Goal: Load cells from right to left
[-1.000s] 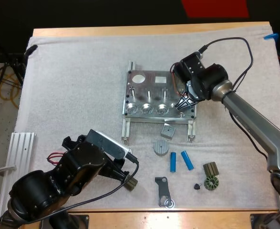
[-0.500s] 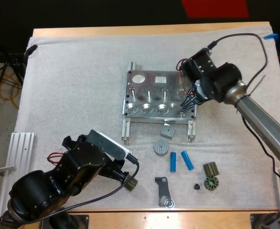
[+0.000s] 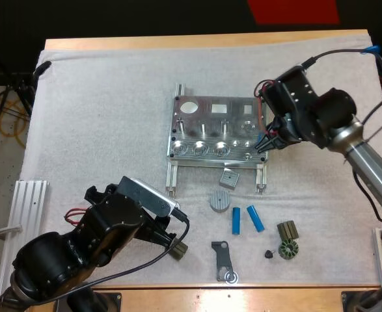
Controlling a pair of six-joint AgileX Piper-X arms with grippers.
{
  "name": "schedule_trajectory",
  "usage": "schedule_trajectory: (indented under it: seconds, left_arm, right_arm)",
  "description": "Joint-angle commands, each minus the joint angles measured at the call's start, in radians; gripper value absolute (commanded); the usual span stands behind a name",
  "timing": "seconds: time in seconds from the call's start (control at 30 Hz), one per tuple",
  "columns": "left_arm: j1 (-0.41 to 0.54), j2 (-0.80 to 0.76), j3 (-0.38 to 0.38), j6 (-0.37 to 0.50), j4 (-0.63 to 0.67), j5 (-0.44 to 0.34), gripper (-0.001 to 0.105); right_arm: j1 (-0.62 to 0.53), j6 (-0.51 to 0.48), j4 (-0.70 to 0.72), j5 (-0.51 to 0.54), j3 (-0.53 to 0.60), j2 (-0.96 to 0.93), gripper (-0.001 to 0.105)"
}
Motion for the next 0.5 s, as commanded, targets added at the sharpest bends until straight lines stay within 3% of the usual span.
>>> schedule_trajectory:
  seconds: [0.0, 0.47]
  left_arm:
    - [0.0, -0.005, -0.011, -0.013, -0.003, -0.013, 0.069]
    - [0.0, -0.005, -0.011, -0.012, -0.003, 0.003, 0.069]
  right_arm:
    - [-0.005, 0.036, 0.007, -0.045, -0.004, -0.032, 0.042]
    - [-0.005, 0.117, 0.049, -0.169, -0.004, -0.179, 0.042]
